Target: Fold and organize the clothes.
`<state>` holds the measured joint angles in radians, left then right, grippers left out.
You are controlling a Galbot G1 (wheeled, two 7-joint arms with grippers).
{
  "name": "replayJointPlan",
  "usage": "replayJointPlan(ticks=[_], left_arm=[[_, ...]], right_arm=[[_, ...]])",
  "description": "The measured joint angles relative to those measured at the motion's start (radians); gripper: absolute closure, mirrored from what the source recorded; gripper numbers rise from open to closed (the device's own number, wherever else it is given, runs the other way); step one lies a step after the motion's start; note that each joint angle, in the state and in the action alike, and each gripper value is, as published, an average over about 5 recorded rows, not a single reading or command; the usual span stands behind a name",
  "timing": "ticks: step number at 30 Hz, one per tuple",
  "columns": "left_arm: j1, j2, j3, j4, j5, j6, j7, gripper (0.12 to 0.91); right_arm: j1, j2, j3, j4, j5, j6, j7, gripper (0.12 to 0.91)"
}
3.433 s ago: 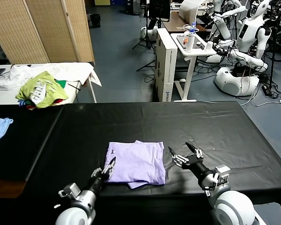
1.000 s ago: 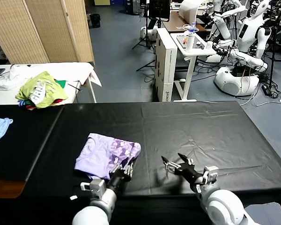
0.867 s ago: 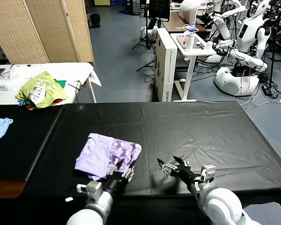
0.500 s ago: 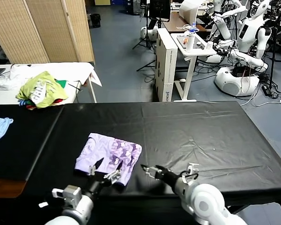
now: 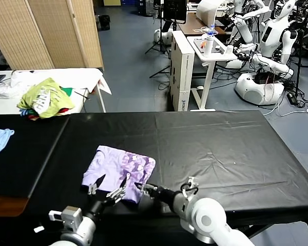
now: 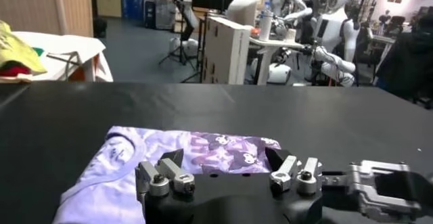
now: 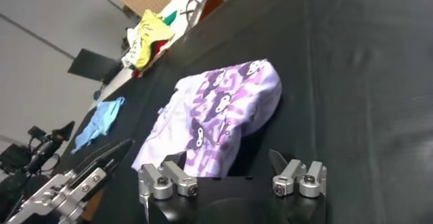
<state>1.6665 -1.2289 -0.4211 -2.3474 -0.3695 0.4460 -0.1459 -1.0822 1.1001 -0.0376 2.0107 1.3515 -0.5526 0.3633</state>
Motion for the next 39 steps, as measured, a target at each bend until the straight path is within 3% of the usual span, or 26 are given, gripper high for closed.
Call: replayJointPlan(ticks=[5,8,15,19,27,39], left_arm=[[0.011,0.000,-0.022,0.001,0.000,-0.003,-0.001,0.123],[0.013,-0.004,-0.030,0.004,0.000,-0.003,-0.002,0.123],[0.023,-0.008,-0.052,0.009,-0.001,-0.003,-0.006,0.123],[0.033,-0.008,-0.070,0.005,-0.004,-0.001,-0.008,0.123],[0.027,-0.005,-0.101,0.007,-0.028,0.003,-0.019,0.123],[0.011,-0.015,-0.115,0.023,-0.041,0.007,-0.023,0.123]], right_arm=[[0.016,-0.005,0.009,0.009,0.006,-0.014,-0.003,0.822],[0.032,-0.001,0.018,0.007,0.020,-0.022,-0.006,0.883],[0.052,-0.022,0.025,0.022,0.121,-0.098,-0.042,0.883],[0.035,-0.075,0.040,0.051,0.171,-0.139,-0.026,0.883],[0.022,-0.217,0.142,0.046,0.113,-0.159,0.033,0.883],[0.023,-0.277,0.229,0.019,0.052,-0.184,0.066,0.883]])
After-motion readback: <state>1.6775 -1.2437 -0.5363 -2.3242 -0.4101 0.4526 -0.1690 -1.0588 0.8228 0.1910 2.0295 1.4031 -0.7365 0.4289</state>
